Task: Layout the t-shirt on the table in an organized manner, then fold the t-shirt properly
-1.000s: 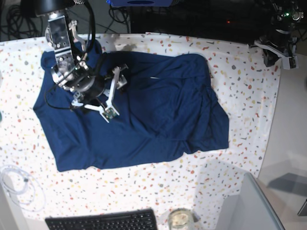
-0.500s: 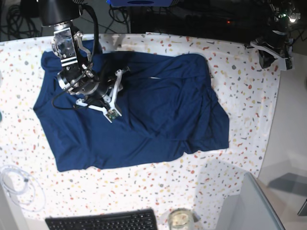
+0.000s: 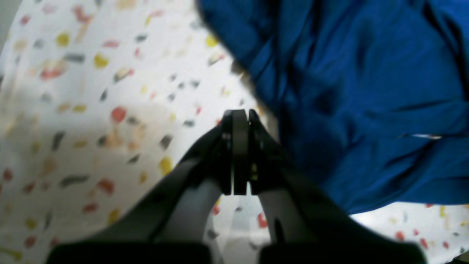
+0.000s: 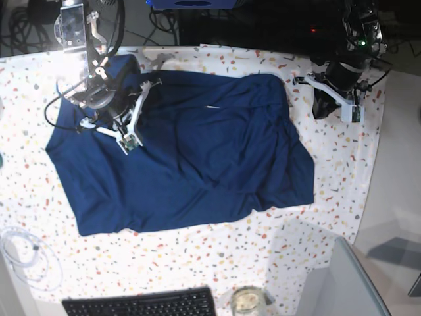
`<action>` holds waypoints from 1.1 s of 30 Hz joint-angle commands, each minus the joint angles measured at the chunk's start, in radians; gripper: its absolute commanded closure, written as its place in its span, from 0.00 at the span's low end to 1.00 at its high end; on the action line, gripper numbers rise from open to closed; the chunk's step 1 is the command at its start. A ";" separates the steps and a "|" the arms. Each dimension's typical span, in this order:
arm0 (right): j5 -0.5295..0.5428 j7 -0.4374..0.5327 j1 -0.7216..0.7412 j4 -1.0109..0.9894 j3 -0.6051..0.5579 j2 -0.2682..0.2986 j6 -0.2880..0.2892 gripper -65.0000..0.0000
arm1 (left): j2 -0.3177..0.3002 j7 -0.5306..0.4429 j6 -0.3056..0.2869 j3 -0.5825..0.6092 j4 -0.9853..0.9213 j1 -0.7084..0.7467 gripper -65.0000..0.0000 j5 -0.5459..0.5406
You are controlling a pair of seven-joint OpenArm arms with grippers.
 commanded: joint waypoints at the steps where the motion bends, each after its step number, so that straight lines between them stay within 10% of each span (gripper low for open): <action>1: 0.007 0.001 0.003 0.033 0.000 0.000 0.001 0.99 | -0.010 -0.021 0.000 -0.005 0.018 -0.011 1.00 -0.008; 5: 0.007 -0.013 0.034 0.016 -0.006 -0.004 0.001 0.94 | -0.010 -0.021 0.000 -0.005 0.018 -0.031 1.00 -0.006; 11: 0.008 -0.014 0.157 -0.149 -0.006 -0.015 0.001 0.47 | -0.015 -0.021 0.000 -0.013 0.017 -0.022 1.00 -0.006; 16: 0.008 -0.014 0.204 -0.261 -0.008 -0.021 0.001 0.44 | -0.016 -0.021 0.000 -0.010 0.018 -0.022 1.00 -0.006; 19: 0.010 -0.014 0.203 -0.263 -0.005 -0.021 0.001 0.54 | -0.012 -0.021 0.000 -0.003 0.017 -0.030 1.00 -0.006; 23: 0.010 -0.014 0.174 -0.246 0.001 -0.017 0.001 1.00 | -0.016 -0.021 0.004 0.030 0.014 -0.054 1.00 -0.006; 33: 0.010 -0.062 -0.063 0.082 0.001 -0.014 0.001 1.00 | -0.012 0.060 0.004 0.052 0.006 -0.139 1.00 -0.006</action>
